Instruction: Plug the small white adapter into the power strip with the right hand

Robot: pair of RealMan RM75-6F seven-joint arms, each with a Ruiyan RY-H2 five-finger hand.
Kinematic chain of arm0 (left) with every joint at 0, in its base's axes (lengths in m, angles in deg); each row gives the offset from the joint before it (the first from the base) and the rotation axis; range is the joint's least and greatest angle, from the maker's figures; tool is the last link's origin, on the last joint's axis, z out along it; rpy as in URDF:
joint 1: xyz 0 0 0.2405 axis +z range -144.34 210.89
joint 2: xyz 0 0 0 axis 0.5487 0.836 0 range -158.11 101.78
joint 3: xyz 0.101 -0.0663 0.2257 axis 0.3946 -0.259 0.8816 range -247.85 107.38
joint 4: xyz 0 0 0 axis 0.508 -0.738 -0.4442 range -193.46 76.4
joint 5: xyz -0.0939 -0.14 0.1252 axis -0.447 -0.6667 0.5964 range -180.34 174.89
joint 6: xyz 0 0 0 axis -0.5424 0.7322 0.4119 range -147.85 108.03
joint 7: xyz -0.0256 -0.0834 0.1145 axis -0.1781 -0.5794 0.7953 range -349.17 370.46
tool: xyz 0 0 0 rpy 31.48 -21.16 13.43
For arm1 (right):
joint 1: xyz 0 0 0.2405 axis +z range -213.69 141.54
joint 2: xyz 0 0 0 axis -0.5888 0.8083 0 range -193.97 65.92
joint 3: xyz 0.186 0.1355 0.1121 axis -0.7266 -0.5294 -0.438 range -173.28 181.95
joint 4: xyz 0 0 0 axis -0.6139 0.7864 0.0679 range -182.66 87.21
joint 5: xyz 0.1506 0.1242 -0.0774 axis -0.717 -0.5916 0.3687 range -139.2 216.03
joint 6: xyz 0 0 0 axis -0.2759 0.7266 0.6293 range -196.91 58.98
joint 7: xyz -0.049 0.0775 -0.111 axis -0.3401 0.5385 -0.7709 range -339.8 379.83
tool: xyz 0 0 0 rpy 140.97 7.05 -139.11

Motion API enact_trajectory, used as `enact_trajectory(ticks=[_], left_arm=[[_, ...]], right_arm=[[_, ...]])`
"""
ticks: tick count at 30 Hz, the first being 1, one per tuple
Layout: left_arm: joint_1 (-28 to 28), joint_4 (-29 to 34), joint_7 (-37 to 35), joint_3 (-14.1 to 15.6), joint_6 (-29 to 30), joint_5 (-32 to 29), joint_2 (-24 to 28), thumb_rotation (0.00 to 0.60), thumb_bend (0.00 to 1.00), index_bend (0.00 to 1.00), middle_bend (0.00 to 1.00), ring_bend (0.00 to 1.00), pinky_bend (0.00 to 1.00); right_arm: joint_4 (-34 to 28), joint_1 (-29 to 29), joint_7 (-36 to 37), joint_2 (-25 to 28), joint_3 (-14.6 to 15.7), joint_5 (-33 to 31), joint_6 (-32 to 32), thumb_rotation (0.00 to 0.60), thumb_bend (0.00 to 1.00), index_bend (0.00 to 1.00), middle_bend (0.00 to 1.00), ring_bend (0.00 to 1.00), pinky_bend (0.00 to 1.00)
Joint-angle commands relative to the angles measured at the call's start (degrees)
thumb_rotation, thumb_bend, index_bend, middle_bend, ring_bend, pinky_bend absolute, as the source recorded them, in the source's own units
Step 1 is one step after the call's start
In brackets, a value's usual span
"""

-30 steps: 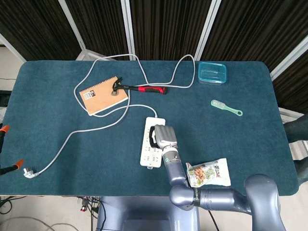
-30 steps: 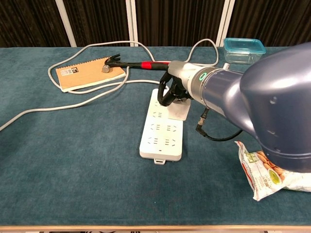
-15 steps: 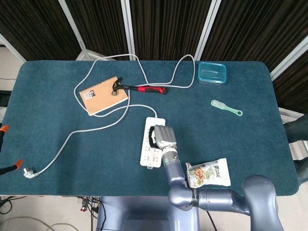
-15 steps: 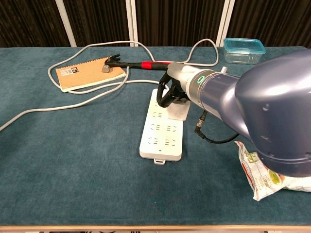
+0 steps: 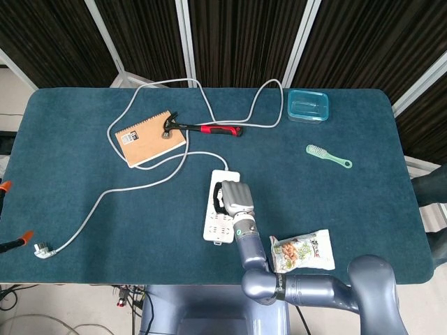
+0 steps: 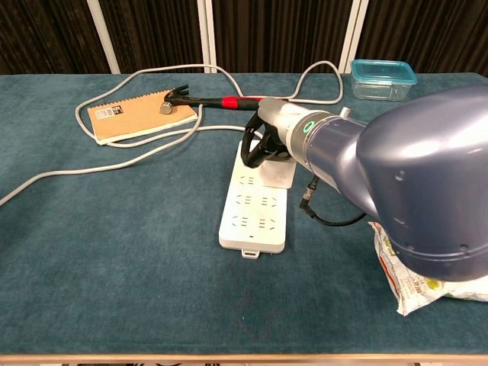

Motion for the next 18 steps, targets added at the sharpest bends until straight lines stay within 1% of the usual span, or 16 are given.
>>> enact_trajectory(ticks=[1,18], left_arm=[[0.00,0.01,-0.02,0.00,-0.02,-0.01,0.00,0.600,0.07,0.09,0.00,0.00,0.00],[-0.07,0.01,0.26,0.03,-0.13,-0.09,-0.10,0.600,0.07,0.09,0.00,0.00,0.00]], right_arm=[[0.27,-0.17,0.12,-0.13,0.02,-0.07,-0.22,0.600,0.76,1.00,0.91,0.90,1.00],[1.15,-0.59,-0.07,-1.36,0.82,0.61,-1.06,0.600,0.76,1.00,0.91,0.90,1.00]])
